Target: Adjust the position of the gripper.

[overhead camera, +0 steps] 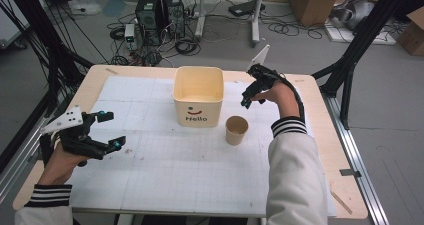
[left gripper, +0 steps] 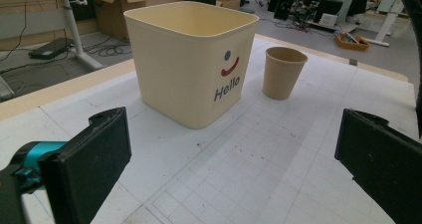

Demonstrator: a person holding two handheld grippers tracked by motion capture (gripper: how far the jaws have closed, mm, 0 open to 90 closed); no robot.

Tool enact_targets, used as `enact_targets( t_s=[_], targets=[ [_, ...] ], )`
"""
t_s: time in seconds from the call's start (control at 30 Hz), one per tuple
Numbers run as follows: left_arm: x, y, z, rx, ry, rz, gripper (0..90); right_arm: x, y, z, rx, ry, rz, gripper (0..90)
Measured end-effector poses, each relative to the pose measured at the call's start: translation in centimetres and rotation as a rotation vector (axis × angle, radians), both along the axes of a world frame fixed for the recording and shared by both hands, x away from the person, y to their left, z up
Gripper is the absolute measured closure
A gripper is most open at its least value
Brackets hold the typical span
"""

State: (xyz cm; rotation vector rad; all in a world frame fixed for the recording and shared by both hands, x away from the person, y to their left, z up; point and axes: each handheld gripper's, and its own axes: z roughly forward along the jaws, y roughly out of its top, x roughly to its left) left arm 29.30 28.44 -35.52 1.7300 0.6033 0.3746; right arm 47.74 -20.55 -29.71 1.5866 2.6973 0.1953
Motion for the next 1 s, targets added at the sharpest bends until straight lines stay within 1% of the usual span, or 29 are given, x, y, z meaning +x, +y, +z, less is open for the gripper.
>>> enact_targets(
  t_s=[0.17, 0.37, 0.4, 0.43, 0.57, 0.7, 0.9, 0.93, 1.0],
  targets=[
    [0.0, 0.0, 0.0, -0.003, 0.000, 0.001, 1.7, 0.0, 0.0, 0.0, 0.000, -0.005, 0.007, 0.3],
    [0.0, 0.0, 0.0, -0.004, -0.001, 0.000, 1.7, -0.1, 0.0, 0.1, -0.001, -0.006, -0.002, 0.3],
    [0.0, 0.0, 0.0, -0.003, -0.001, -0.001, 1.7, -0.1, -0.1, 0.1, 0.001, -0.008, 0.008, 0.3],
    [0.0, 0.0, 0.0, -0.004, 0.000, 0.001, 1.7, -0.1, -0.1, 0.1, 0.003, -0.002, 0.001, 0.2],
    [0.0, -0.1, 0.0, -0.004, 0.000, 0.000, 1.7, -0.2, -0.1, 0.2, 0.000, -0.007, 0.004, 0.2],
    [0.0, -0.1, 0.0, -0.003, -0.002, -0.002, 1.7, -0.4, 0.0, 0.4, -0.006, -0.015, 0.017, 0.2],
    [-0.1, -0.2, 0.0, 0.001, -0.002, -0.001, 1.7, -0.9, 0.5, 0.7, 0.005, -0.019, 0.039, 0.3],
    [-0.1, -0.2, 0.0, 0.001, -0.003, 0.000, 1.7, -1.0, 0.5, 0.7, 0.003, -0.023, 0.050, 0.3],
    [-0.1, -0.2, 0.0, 0.000, -0.003, -0.001, 1.7, -1.2, 0.8, 0.8, 0.000, -0.017, 0.060, 0.3]
  ],
)
